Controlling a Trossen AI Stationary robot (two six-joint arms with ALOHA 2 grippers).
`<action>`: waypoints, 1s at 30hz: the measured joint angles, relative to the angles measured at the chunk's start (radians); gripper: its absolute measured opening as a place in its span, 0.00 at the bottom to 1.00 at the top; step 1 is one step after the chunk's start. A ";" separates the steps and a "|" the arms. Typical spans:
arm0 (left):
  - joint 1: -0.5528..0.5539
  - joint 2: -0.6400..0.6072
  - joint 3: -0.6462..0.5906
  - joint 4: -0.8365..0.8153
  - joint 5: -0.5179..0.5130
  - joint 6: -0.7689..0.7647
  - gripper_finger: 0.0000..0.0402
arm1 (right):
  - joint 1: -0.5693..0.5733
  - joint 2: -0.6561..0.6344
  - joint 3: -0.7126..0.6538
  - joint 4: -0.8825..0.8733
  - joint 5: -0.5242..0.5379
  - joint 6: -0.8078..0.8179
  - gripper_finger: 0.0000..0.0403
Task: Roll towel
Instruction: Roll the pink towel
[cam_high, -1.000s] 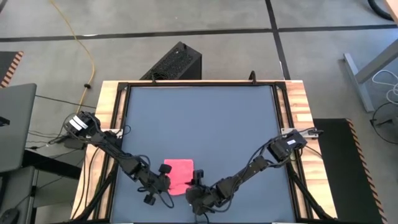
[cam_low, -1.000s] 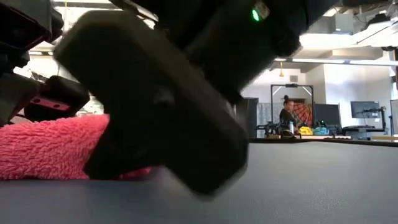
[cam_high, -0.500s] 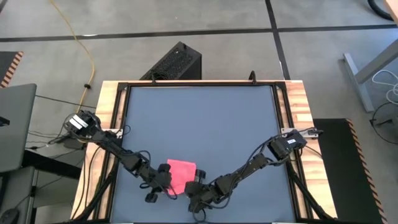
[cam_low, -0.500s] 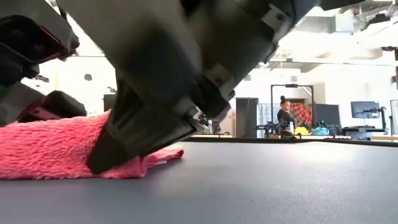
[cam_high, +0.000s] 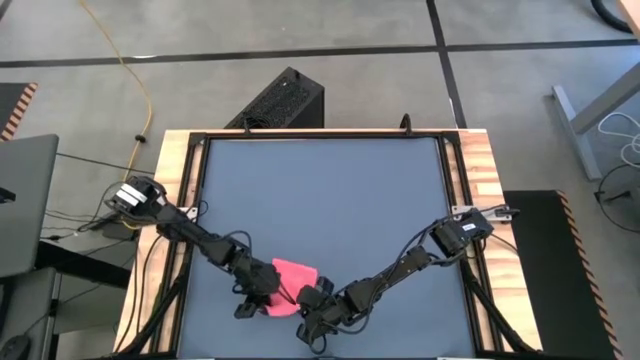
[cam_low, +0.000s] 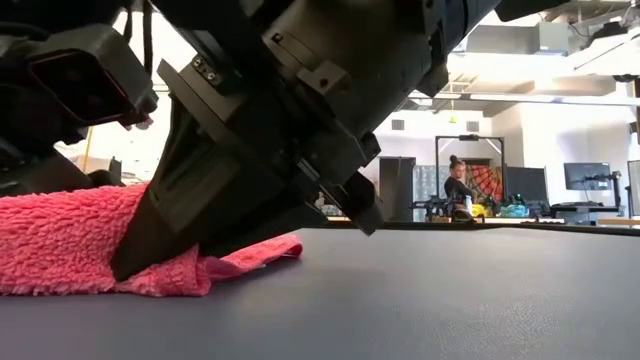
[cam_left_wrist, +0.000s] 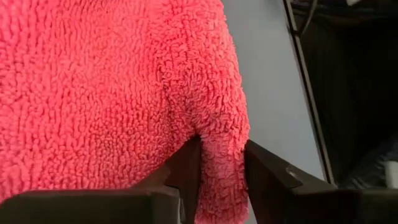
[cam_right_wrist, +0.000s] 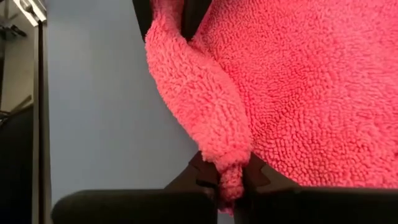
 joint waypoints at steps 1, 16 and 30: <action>0.007 0.000 0.000 -0.002 0.015 0.008 0.27 | 0.002 0.000 0.000 0.002 0.000 0.002 0.09; -0.020 -0.393 -0.184 0.058 -0.204 0.095 0.27 | 0.057 -0.017 -0.004 -0.015 0.063 0.090 0.09; -0.291 -0.279 -0.227 0.397 -0.578 0.276 0.27 | 0.047 -0.018 -0.004 -0.028 0.090 0.074 0.10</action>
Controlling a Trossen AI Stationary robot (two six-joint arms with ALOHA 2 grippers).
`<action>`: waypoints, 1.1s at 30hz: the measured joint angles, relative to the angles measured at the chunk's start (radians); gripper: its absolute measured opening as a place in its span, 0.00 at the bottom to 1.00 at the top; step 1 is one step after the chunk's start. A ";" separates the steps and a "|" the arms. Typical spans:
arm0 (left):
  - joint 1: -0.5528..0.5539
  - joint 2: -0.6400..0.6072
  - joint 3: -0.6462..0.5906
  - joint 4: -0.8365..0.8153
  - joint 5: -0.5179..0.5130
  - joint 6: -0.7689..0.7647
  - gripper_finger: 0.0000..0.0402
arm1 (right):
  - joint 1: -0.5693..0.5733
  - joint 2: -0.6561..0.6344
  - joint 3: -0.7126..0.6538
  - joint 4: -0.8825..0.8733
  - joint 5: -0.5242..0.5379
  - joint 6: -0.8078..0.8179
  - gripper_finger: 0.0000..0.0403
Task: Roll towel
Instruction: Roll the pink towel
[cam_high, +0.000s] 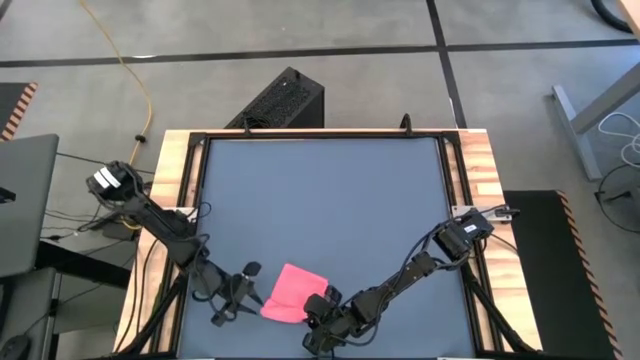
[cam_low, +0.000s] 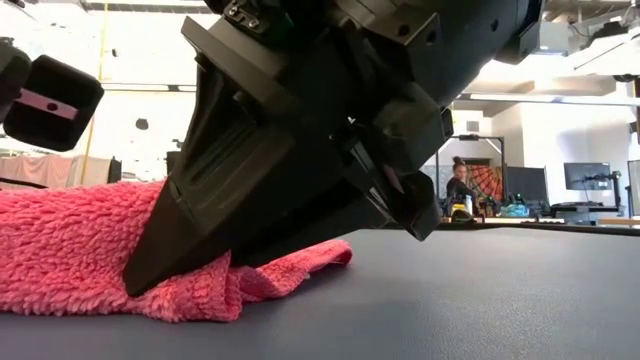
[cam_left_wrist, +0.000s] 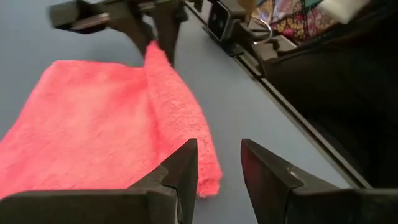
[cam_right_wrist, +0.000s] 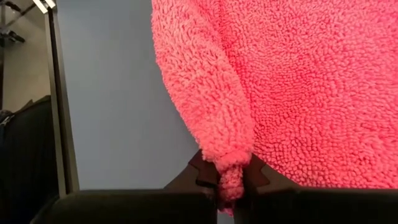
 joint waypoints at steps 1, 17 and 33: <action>-0.003 0.018 0.016 0.000 0.007 0.006 0.27 | 0.000 0.000 0.000 0.000 0.000 -0.001 0.10; -0.020 0.212 0.443 -0.589 -0.148 0.091 0.27 | -0.004 -0.002 0.002 -0.019 -0.013 -0.009 0.10; -0.020 0.222 0.448 -0.583 -0.198 0.036 0.50 | -0.005 -0.002 0.002 -0.019 -0.014 -0.029 0.10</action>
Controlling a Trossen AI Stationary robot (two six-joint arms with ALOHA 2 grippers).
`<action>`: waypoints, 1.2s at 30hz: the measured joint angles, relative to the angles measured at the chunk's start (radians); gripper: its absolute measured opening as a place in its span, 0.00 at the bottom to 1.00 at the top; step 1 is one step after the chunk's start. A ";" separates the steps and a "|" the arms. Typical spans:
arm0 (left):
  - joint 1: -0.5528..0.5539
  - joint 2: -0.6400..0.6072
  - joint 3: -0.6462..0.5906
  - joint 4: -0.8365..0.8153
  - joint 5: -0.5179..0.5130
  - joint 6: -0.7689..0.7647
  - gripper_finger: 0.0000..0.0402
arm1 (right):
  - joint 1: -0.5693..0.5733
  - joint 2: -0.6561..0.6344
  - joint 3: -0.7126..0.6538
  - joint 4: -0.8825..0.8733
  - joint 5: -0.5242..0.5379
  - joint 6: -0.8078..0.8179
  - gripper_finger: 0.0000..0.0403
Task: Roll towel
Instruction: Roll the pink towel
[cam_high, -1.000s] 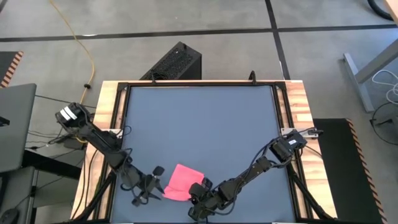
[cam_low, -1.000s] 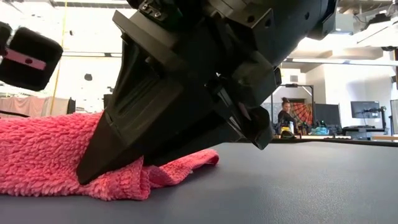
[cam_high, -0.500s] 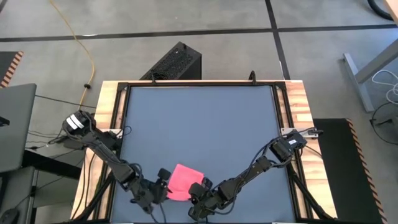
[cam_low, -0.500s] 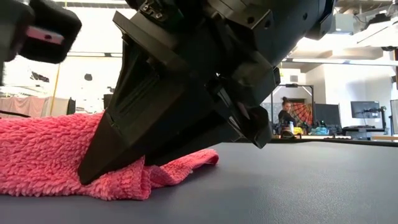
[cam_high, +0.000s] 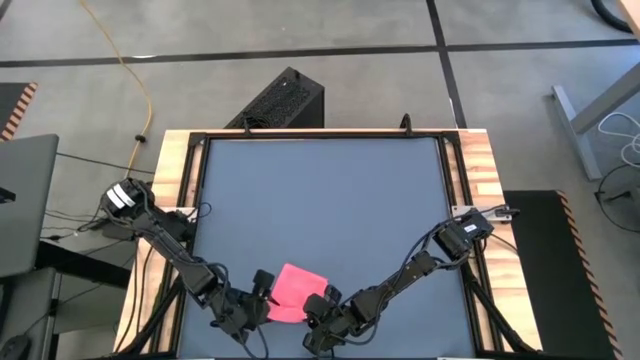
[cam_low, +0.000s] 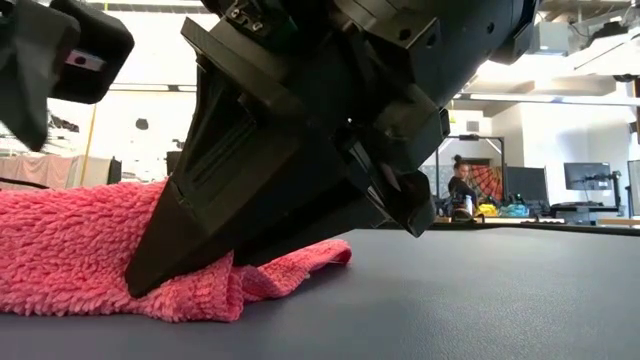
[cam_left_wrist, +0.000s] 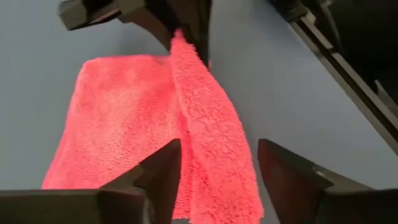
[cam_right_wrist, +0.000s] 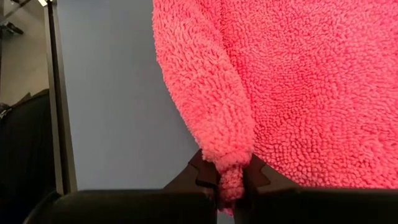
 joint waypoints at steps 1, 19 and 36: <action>0.000 0.000 0.000 0.000 -0.007 -0.009 0.53 | 0.000 0.000 0.000 0.000 0.000 0.000 0.10; -0.129 0.011 0.096 -0.162 -0.158 -0.068 0.59 | 0.000 0.000 0.000 0.000 -0.002 0.000 0.10; -0.110 0.155 0.092 -0.162 -0.181 -0.137 0.59 | -0.001 0.000 0.000 0.000 -0.002 0.000 0.10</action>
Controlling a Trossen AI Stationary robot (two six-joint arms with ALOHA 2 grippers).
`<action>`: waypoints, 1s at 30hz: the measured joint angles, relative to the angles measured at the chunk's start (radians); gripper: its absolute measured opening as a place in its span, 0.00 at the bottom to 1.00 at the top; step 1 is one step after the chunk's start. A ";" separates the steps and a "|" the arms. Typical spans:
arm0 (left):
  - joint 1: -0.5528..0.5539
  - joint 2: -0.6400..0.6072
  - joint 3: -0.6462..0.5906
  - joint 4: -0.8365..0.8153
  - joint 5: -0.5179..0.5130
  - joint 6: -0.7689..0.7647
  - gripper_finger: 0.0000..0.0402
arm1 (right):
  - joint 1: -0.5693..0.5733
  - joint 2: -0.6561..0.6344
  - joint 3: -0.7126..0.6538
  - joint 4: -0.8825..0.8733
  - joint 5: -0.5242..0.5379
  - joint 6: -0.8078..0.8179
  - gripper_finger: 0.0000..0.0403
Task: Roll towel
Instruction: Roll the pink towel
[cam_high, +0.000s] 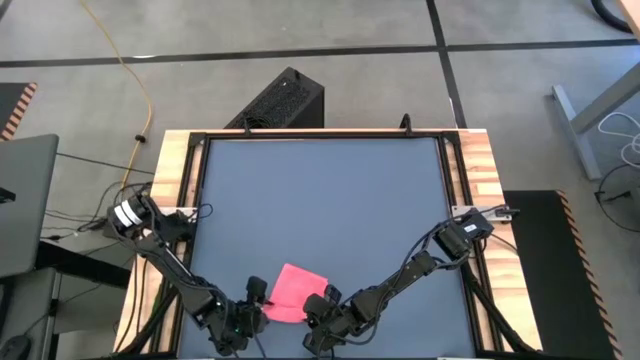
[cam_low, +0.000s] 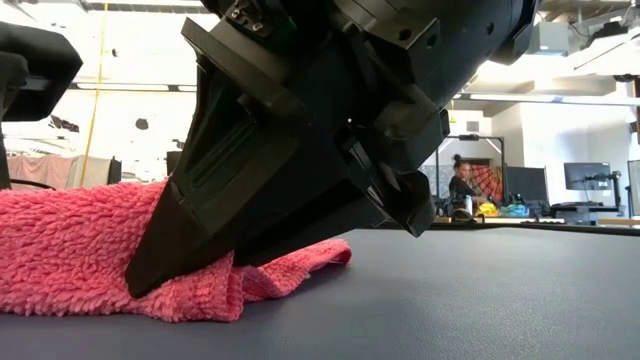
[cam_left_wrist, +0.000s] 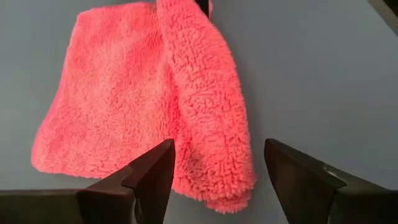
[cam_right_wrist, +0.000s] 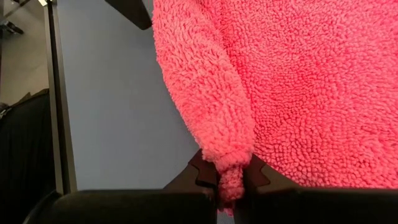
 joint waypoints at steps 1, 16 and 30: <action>0.000 0.000 0.000 -0.002 0.001 -0.003 0.58 | 0.000 0.000 0.000 0.000 0.000 0.000 0.10; 0.050 0.041 0.002 0.031 0.077 -0.032 0.09 | 0.000 0.000 0.000 0.000 -0.001 -0.010 0.12; 0.089 0.037 0.026 -0.022 0.165 -0.043 0.01 | 0.013 -0.080 -0.003 -0.096 -0.162 -0.134 0.43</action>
